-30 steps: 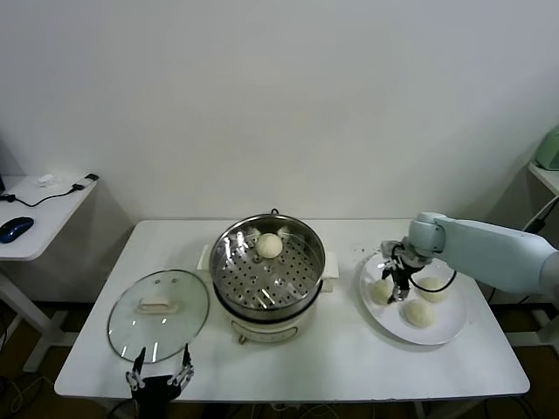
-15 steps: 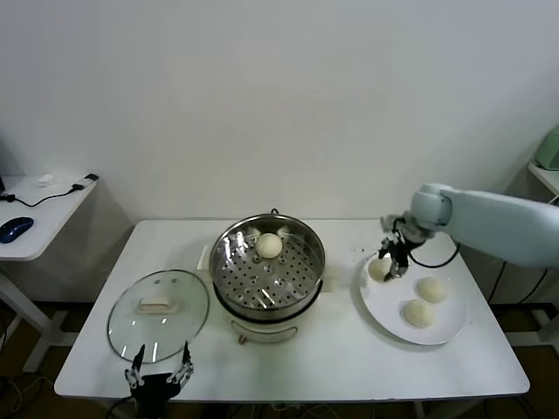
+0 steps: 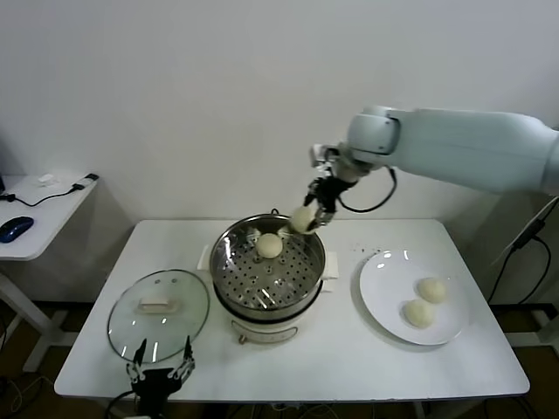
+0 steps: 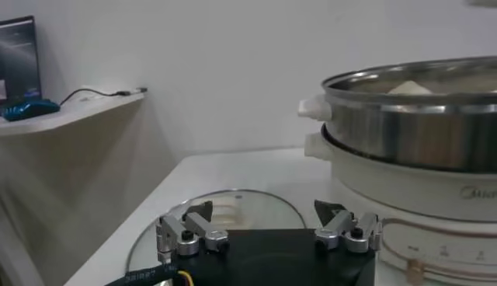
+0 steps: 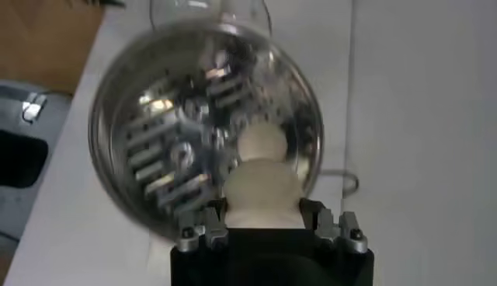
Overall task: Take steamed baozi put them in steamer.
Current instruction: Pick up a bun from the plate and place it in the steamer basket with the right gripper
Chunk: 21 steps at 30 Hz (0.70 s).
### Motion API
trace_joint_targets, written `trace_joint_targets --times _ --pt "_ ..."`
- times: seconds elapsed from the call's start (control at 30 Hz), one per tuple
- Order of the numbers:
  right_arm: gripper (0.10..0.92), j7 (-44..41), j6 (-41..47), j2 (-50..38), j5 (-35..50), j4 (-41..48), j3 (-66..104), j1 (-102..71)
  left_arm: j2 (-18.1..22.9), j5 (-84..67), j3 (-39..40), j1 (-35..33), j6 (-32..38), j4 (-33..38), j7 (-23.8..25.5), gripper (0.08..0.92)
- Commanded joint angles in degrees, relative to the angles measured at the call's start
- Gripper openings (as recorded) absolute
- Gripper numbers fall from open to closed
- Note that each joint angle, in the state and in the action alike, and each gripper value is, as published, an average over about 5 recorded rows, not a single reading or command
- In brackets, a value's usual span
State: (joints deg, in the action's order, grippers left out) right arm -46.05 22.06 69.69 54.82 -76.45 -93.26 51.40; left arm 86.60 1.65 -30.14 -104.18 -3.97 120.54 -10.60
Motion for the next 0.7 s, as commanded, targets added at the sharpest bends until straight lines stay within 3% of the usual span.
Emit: trace_joint_targets --times 0.03,0.3,0.7 --pt "0.636 5.22 3.85 14.04 4.76 3.09 1.21 -5.61 0.02 -0.02 0.03 0.06 -0.09 0.11 0.03 0.823" --pt "0.636 6.44 3.81 17.85 0.55 10.77 1.29 -13.19 0.37 -0.03 0.05 0.3 -0.19 -0.07 0.05 0.823" --pt "0.636 7.04 4.31 17.41 -2.05 11.84 0.8 -15.65 0.57 -0.02 0.23 0.59 -0.26 -0.49 0.09 0.823"
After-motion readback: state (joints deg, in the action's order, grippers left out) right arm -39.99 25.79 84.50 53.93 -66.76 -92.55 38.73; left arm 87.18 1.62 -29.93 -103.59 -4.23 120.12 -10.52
